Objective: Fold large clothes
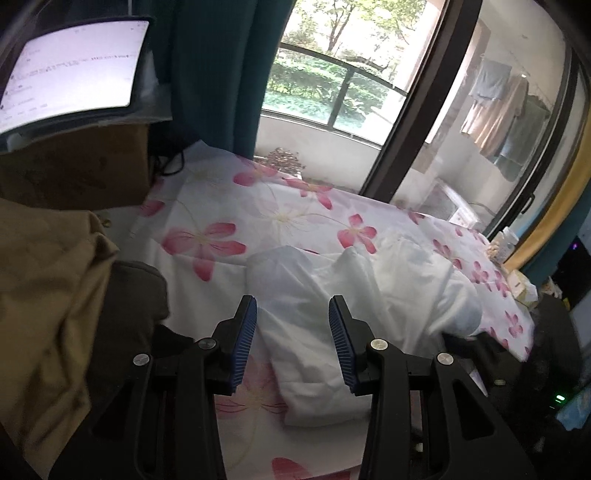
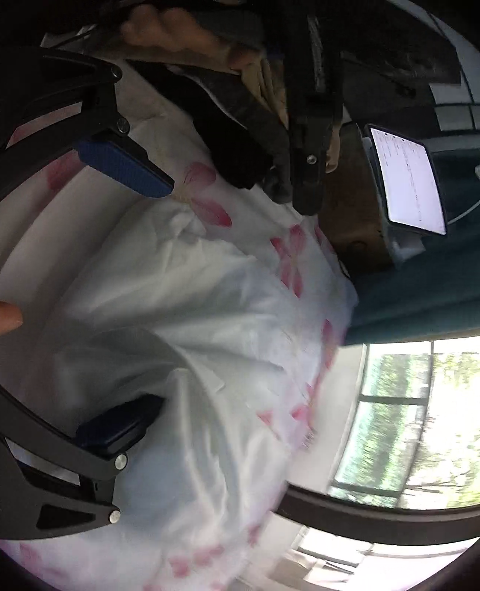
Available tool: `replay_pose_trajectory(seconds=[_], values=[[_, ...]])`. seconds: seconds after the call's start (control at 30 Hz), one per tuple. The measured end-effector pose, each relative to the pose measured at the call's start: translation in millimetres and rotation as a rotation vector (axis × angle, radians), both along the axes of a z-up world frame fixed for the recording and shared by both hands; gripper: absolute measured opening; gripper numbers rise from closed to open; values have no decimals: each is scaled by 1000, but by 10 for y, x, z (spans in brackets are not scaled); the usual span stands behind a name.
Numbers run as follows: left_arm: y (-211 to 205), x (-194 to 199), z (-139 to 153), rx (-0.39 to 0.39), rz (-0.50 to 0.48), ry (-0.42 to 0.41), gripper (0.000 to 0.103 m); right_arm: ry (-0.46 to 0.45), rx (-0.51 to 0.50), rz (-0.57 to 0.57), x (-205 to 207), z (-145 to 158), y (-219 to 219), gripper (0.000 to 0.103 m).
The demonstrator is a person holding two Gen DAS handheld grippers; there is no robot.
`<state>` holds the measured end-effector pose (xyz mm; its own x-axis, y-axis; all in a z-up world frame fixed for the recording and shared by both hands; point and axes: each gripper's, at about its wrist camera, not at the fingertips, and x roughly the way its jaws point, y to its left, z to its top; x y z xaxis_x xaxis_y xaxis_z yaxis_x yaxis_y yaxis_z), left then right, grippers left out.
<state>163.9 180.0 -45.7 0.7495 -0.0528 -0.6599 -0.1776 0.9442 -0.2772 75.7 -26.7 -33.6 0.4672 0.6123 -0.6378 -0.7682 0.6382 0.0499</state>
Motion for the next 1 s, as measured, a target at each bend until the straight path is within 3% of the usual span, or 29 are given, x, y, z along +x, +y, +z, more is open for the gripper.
replay_pose_trajectory(seconds=[0.1,0.27,0.43,0.53,0.67,0.83,1.0], values=[[-15,26,102,27,7,-1,43,-48,-44,17,-92,126,-168,103],[-244,242,260,55,-43,-7,43,2,9,32,-132,233,-570,103],[-714,525,382,71,-155,-12,44,-14,29,-81,26,289,-1006,103],[-1026,733,394,75,-238,2,54,-18,27,-177,233,259,-1249,103],[-1428,1018,365,99,-333,38,55,0,28,-292,494,168,-1591,103],[-1930,1305,334,151,-448,92,56,64,40,-408,844,16,-1957,103],[-2332,1458,180,250,-553,165,56,111,76,-506,1093,-57,-2292,103]])
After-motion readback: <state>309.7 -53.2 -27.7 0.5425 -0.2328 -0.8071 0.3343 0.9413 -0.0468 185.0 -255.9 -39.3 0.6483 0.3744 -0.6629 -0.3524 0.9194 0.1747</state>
